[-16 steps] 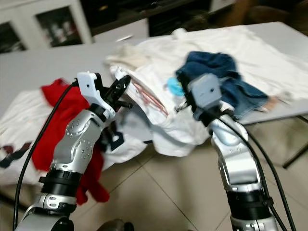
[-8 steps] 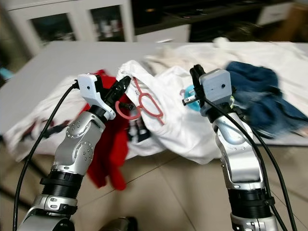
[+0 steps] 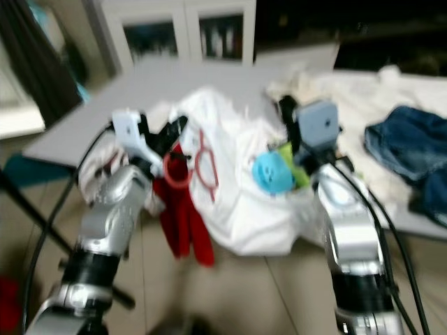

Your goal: Hang hanger

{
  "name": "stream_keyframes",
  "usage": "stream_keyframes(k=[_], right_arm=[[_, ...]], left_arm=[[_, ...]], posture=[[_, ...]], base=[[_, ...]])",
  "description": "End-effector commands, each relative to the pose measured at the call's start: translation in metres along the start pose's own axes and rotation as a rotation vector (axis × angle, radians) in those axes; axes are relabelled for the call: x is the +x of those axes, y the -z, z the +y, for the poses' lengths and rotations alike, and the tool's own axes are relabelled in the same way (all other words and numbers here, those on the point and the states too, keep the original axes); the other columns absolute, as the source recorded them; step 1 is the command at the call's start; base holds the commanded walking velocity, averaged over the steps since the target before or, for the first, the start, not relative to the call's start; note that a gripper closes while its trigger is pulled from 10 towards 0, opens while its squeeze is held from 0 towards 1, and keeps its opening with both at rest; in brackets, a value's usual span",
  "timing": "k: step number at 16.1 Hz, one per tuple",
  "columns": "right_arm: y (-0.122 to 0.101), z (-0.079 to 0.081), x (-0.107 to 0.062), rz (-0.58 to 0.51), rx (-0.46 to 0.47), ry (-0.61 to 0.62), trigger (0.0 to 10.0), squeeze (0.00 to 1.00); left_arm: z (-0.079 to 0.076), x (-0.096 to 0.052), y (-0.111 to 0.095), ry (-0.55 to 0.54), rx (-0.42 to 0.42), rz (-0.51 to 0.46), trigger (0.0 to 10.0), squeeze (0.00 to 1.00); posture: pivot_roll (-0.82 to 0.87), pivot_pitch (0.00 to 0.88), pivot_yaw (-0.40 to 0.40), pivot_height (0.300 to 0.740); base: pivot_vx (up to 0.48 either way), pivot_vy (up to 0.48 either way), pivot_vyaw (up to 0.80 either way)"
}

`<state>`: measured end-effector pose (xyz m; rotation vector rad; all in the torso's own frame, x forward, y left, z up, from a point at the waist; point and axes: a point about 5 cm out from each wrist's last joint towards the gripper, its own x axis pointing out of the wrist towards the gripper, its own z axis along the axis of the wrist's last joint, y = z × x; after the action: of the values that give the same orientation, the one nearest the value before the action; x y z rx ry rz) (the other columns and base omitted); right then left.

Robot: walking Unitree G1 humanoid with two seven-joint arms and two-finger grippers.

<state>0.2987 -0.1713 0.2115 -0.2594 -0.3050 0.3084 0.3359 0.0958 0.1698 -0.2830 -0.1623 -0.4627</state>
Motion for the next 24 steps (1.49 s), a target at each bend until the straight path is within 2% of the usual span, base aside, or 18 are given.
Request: stream_keyframes(k=[1, 3, 6, 11, 19, 24], right_arm=[[-0.001, 0.003, -0.002, 0.006, 0.011, -0.061, 10.0, 0.0], [0.006, 0.007, -0.008, 0.045, 0.005, -0.11, 10.0, 0.0], [0.006, 0.01, -0.01, 0.047, 0.014, -0.133, 10.0, 0.0], [0.005, 0.026, -0.023, 0.066, 0.017, -0.367, 10.0, 0.0], [0.006, 0.03, -0.018, 0.056, 0.025, -0.328, 10.0, 0.0], [0.004, 0.033, -0.03, 0.051, 0.043, -0.409, 10.0, 0.0]], left_arm=[[0.0, 0.002, -0.003, -0.001, 0.01, -0.014, 10.0, 0.0], [0.0, 0.002, -0.002, 0.001, 0.009, -0.011, 10.0, 0.0], [0.0, 0.003, -0.002, 0.0, 0.006, -0.014, 10.0, 0.0], [-0.001, 0.003, -0.002, -0.006, 0.004, -0.017, 10.0, 0.0], [0.0, 0.001, 0.0, -0.021, -0.001, -0.02, 10.0, 0.0], [-0.001, 0.002, 0.0, -0.015, -0.001, -0.022, 10.0, 0.0]], posture=[[0.06, 0.0, 0.083, 0.74], [0.06, 0.0, 0.083, 0.74], [0.06, 0.0, 0.079, 0.74], [0.06, 0.001, 0.067, 0.74], [0.07, 0.005, 0.059, 0.74], [0.06, 0.005, 0.06, 0.74]], base=[[0.0, 0.0, 0.0], [0.0, 0.0, 0.0], [0.0, 0.0, 0.0], [0.0, 0.0, 0.0], [0.0, 0.0, 0.0], [0.0, 0.0, 0.0]])
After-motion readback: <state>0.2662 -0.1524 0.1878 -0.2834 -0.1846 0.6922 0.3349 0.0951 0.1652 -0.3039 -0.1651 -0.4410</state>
